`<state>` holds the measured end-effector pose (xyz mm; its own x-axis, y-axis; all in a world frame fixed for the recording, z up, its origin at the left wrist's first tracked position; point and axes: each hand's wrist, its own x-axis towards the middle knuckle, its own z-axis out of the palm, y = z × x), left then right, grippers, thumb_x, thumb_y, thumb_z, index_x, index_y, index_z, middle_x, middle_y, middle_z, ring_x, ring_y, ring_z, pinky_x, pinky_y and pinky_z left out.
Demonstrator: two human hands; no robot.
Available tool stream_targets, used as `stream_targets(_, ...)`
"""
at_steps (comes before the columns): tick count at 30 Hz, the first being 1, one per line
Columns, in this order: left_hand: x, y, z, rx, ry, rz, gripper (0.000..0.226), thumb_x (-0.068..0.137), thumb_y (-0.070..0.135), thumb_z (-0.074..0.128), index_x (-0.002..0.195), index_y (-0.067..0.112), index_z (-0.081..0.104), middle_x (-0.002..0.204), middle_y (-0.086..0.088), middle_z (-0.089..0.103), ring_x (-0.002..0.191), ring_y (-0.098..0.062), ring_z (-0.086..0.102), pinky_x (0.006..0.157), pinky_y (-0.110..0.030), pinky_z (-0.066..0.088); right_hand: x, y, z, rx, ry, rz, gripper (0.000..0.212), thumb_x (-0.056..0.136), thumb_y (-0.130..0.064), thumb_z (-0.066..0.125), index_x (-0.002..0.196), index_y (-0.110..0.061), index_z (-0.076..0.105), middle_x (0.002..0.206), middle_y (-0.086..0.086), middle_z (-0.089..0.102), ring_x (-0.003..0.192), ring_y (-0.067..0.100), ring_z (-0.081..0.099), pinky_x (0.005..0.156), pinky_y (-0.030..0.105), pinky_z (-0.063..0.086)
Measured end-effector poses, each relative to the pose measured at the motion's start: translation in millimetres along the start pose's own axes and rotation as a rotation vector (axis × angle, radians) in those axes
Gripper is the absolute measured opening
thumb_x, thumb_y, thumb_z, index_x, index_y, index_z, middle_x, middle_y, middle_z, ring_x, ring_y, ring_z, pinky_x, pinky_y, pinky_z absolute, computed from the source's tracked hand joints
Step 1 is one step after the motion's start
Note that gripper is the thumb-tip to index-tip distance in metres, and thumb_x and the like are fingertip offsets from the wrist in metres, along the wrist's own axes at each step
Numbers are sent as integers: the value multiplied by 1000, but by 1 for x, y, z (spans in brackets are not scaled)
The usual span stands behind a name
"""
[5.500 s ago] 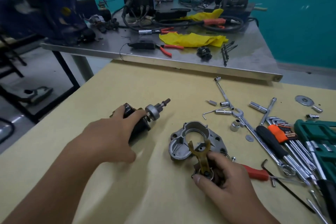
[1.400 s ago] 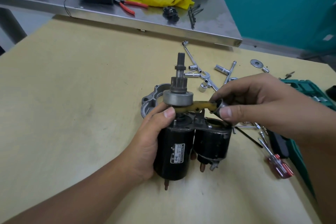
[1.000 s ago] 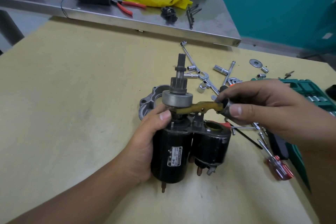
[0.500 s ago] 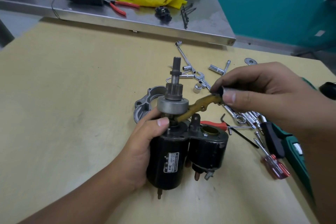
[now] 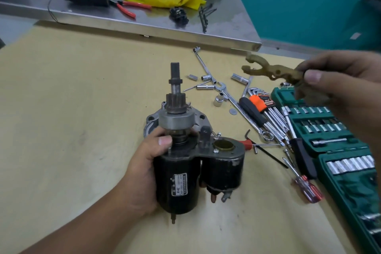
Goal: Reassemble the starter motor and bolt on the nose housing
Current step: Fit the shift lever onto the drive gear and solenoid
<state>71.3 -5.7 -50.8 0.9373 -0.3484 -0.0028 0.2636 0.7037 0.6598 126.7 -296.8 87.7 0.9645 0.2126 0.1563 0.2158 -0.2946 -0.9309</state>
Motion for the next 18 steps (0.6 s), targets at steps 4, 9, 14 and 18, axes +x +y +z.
stream_targets(4,0,9,-7,125,-14,119,57,62,43,88,108,12,76,101,-10,76,92,-30,73,82,-43,59,-30,62,33,498,112,203,23,72,-25,78,94,-21,76,84,15,75,68,16,70,53,22,51)
stream_targets(9,1,22,-8,152,-9,186,55,60,44,89,104,13,78,99,-9,76,87,-29,74,78,-42,60,-50,92,73,789,230,283,36,81,-2,61,115,-7,68,87,21,73,59,19,62,47,23,46)
stream_targets(14,3,36,-10,151,-25,225,53,60,38,88,103,9,76,98,-9,76,88,-28,75,77,-38,62,-35,89,84,603,185,263,31,76,-1,76,106,-5,72,89,23,72,56,17,56,47,25,45)
stream_targets(18,5,46,-19,165,27,224,66,52,39,91,103,2,70,94,-16,72,83,-36,71,76,-45,58,-21,83,89,598,150,229,37,78,1,75,114,4,65,88,28,69,58,23,55,47,28,43)
